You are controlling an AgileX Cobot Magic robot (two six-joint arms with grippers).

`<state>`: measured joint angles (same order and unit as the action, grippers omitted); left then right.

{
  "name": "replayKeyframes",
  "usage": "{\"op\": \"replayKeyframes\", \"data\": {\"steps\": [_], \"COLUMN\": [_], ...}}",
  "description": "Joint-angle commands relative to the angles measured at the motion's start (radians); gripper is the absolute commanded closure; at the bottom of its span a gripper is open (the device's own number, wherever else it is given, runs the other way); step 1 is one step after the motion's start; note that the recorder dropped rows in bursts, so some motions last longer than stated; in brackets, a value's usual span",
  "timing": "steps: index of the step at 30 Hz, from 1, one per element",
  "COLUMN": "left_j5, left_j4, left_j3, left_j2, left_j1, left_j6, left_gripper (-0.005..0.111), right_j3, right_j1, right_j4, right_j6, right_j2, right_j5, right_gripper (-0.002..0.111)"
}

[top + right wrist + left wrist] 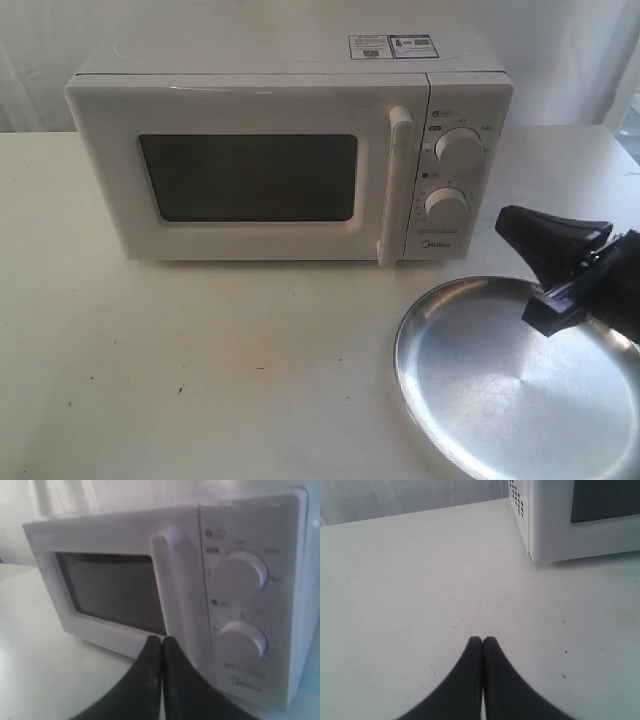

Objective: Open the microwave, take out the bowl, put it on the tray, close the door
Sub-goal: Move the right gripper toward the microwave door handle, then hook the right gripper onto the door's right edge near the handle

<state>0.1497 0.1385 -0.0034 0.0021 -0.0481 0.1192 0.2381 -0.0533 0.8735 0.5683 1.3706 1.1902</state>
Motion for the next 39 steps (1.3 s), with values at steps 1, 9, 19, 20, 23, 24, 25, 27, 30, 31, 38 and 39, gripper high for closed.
{"op": "replayKeyframes", "data": {"steps": [1, 9, 19, 20, 23, 24, 25, 27, 30, 31, 38, 39], "left_j5": [-0.001, -0.001, -0.001, -0.001, -0.001, -0.001, -0.001, -0.001, -0.001, -0.001, -0.001, -0.001], "left_j4": [-0.003, -0.003, -0.003, -0.003, -0.003, -0.003, -0.003, -0.003, -0.003, -0.003, -0.003, -0.003], "left_j3": [0.003, 0.003, 0.003, 0.003, 0.003, 0.003, 0.003, 0.003, 0.003, 0.003, 0.003, 0.003], "left_j2": [-0.002, -0.002, -0.002, -0.002, -0.002, -0.002, -0.002, -0.002, -0.002, -0.002, -0.002, -0.002], "left_j1": [0.001, 0.001, 0.001, 0.001, 0.001, 0.001, 0.001, 0.001, 0.001, 0.001, 0.001, 0.001], "left_j6": [0.006, 0.006, 0.006, 0.006, 0.006, 0.006, 0.006, 0.006, 0.006, 0.006, 0.006, 0.006], "left_gripper": [0.107, 0.107, 0.107, 0.107, 0.107, 0.107, 0.107, 0.107, 0.107, 0.107, 0.107, 0.107], "right_j3": [0.032, 0.191, 0.396, 0.398, 0.399, 0.399, 0.399, 0.399, 0.399, 0.399, 0.401, 0.404], "right_j1": [-0.008, -0.100, -0.304, -0.307, -0.307, -0.307, -0.307, -0.307, -0.307, -0.307, -0.307, -0.307], "right_j4": [-0.071, -0.071, -0.069, -0.069, -0.071, -0.071, -0.071, -0.035, -0.012, -0.012, -0.032, -0.086], "right_j6": [-0.097, -0.063, -0.164, -0.164, -0.164, -0.164, -0.164, -0.122, -0.114, -0.113, -0.092, -0.150], "right_j2": [0.152, 0.321, 0.395, 0.395, 0.395, 0.395, 0.395, 0.395, 0.385, 0.379, 0.305, 0.308], "right_j5": [0.031, 0.031, -0.092, -0.095, -0.149, -0.183, -0.218, -0.289, -0.284, -0.296, -0.400, -0.405], "right_gripper": [0.108, 0.108, 0.094, 0.086, 0.062, 0.052, 0.048, 0.048, 0.054, 0.054, 0.058, 0.060]}}
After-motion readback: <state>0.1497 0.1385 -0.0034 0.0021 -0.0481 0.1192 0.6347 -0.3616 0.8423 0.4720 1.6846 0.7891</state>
